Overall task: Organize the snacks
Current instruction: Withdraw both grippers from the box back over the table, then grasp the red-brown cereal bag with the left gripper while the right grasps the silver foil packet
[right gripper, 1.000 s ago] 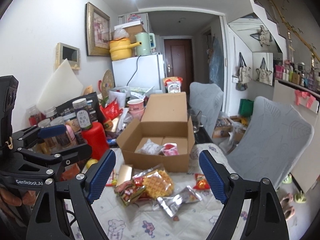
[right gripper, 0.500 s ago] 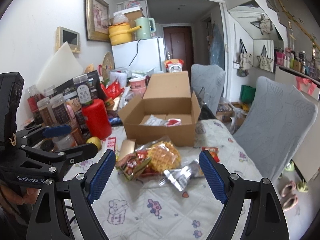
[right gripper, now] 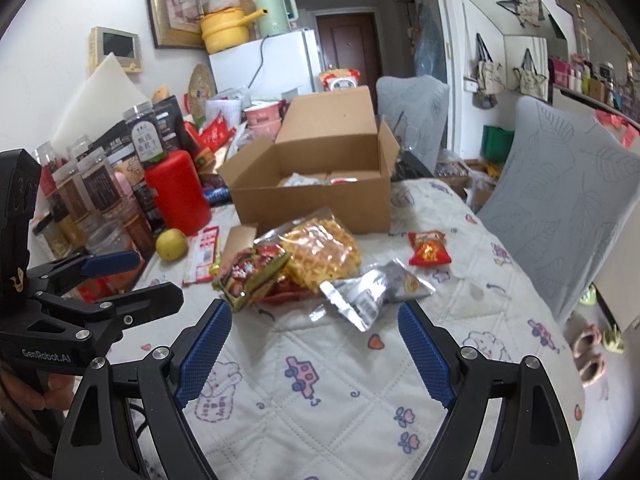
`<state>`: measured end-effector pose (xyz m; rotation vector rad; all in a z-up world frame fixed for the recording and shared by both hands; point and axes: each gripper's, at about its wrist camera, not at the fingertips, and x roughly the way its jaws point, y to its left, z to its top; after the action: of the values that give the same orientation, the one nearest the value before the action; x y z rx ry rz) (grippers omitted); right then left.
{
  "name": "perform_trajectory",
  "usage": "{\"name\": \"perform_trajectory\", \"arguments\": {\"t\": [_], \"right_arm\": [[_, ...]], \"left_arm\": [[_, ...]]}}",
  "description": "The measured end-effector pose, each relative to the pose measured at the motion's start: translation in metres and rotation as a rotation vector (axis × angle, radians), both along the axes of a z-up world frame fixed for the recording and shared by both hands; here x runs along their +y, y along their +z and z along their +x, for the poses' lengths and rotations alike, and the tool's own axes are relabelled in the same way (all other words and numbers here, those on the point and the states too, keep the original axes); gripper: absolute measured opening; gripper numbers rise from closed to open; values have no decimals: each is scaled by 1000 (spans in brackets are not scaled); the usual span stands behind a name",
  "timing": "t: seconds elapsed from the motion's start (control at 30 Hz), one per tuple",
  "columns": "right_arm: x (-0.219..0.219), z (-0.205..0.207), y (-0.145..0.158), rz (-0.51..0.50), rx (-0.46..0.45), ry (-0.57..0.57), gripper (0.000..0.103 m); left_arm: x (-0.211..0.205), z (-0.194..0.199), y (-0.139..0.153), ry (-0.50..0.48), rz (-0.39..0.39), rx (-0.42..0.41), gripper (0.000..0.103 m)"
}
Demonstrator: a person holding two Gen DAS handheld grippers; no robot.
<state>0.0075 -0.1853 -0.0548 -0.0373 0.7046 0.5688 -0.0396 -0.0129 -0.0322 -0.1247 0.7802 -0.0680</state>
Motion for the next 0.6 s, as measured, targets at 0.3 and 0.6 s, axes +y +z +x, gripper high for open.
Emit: {"name": "perform_trajectory", "arguments": {"t": [0.3, 0.6], "right_arm": [[-2, 26, -21, -15, 57, -20, 86], [-8, 63, -34, 25, 100, -49, 86]], "left_arm": [[2, 31, -22, 13, -22, 59, 99], [3, 66, -38, 8, -44, 106, 99]]}}
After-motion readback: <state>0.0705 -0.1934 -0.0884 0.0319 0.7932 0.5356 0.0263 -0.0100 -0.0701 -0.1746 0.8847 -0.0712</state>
